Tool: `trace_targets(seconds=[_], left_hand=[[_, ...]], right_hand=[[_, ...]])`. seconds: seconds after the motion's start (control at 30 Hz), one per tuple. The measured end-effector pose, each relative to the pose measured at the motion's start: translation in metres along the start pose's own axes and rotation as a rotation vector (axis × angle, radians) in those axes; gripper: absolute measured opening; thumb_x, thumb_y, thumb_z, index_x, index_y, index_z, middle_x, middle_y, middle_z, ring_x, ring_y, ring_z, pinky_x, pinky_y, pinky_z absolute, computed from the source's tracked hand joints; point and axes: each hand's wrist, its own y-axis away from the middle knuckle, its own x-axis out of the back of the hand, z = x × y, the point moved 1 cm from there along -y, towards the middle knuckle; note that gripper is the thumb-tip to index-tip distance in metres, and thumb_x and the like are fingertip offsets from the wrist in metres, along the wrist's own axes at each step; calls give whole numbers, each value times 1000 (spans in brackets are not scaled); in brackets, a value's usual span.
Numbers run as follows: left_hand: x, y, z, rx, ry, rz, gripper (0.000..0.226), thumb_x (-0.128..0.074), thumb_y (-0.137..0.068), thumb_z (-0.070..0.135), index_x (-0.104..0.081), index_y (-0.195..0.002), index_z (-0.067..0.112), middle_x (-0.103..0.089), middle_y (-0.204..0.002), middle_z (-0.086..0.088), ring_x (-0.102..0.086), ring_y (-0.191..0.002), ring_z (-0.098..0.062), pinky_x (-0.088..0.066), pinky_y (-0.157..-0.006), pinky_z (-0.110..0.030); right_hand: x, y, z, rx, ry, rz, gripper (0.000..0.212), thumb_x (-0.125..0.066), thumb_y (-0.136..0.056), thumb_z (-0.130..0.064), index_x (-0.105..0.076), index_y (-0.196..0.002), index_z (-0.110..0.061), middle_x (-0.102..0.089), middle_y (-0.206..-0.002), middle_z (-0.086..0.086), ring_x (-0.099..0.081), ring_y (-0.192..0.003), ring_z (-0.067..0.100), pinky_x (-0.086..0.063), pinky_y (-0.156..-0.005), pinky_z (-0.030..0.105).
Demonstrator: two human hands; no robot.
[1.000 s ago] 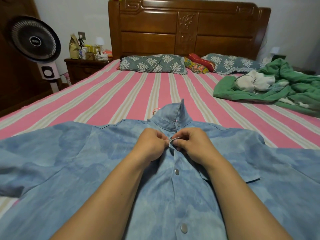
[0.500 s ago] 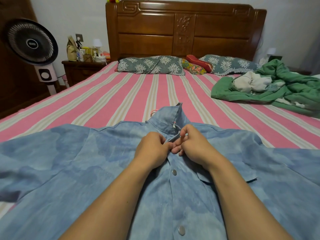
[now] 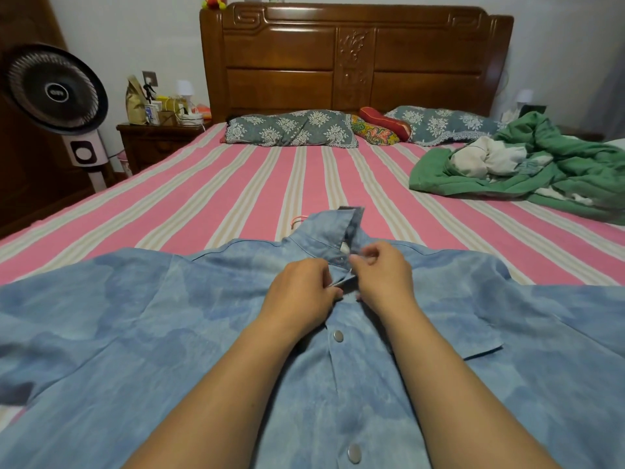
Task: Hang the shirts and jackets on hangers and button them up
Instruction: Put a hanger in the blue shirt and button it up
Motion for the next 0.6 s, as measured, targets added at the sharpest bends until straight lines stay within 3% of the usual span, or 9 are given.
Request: trace_targets(seconds=[0.1, 0.2, 0.27, 0.33, 0.4, 0.47, 0.53, 0.6], left_hand=[[0, -1, 1, 73, 157, 19, 28, -64, -93, 45, -59, -78, 22, -65, -78, 7, -61, -81, -17, -43, -65, -34], [4, -1, -3, 121, 292, 235, 7, -57, -96, 20, -58, -104, 21, -60, -106, 3, -60, -95, -20, -46, -79, -35], [11, 0, -2, 77, 291, 390, 32, -55, -91, 4, -54, -120, 20, -50, -120, 1, -57, -101, -19, -48, -82, -35], [25, -16, 10, -115, 134, 427, 48, -60, -86, 0, -52, -128, 21, -46, -128, 1, -52, -111, -19, -47, -86, -36], [35, -54, 26, -364, -163, 270, 58, -67, -83, 7, -49, -136, 22, -46, -138, -1, -45, -125, -24, -44, -99, -41], [41, -90, 39, -505, -477, -45, 62, -72, -81, 25, -44, -136, 22, -53, -136, -3, -48, -125, -28, -40, -103, -42], [46, -114, 42, -488, -713, -383, 64, -73, -80, 44, -39, -131, 25, -64, -116, -1, -56, -107, -29, -40, -101, -41], [52, -117, 41, -478, -927, -515, 45, -66, -89, 44, -45, -126, 28, -69, -101, -1, -58, -96, -29, -42, -101, -42]], right_hand=[[6, -2, 4, -178, -276, 44, 14, -63, -96, -19, -66, -85, -10, -71, -81, 9, -67, -50, 19, -62, -72, 49], [6, -3, 6, -254, -391, 27, 13, -62, -89, -13, -65, -79, -6, -68, -77, 9, -67, -53, 16, -63, -74, 49], [6, -2, 6, -252, -399, 15, 12, -61, -78, -20, -63, -67, -14, -66, -68, 7, -70, -62, 24, -62, -71, 53], [7, -4, 11, -244, -377, 20, 10, -59, -68, -29, -65, -65, -22, -65, -62, 2, -71, -70, 29, -61, -71, 54], [-1, -18, 29, -225, -405, 4, 8, -59, -66, -34, -63, -69, -28, -65, -67, -3, -70, -74, 28, -61, -73, 52], [5, -13, 20, -209, -439, 6, 23, -63, -66, -41, -57, -85, -31, -67, -82, -3, -71, -81, 26, -61, -74, 52], [15, -4, 7, -175, -463, 8, 28, -66, -75, -37, -50, -98, -30, -64, -84, -3, -71, -77, 25, -61, -70, 51], [22, 0, 0, -123, -401, 38, 26, -59, -87, -22, -40, -103, -29, -63, -83, -3, -69, -71, 29, -60, -66, 51]])
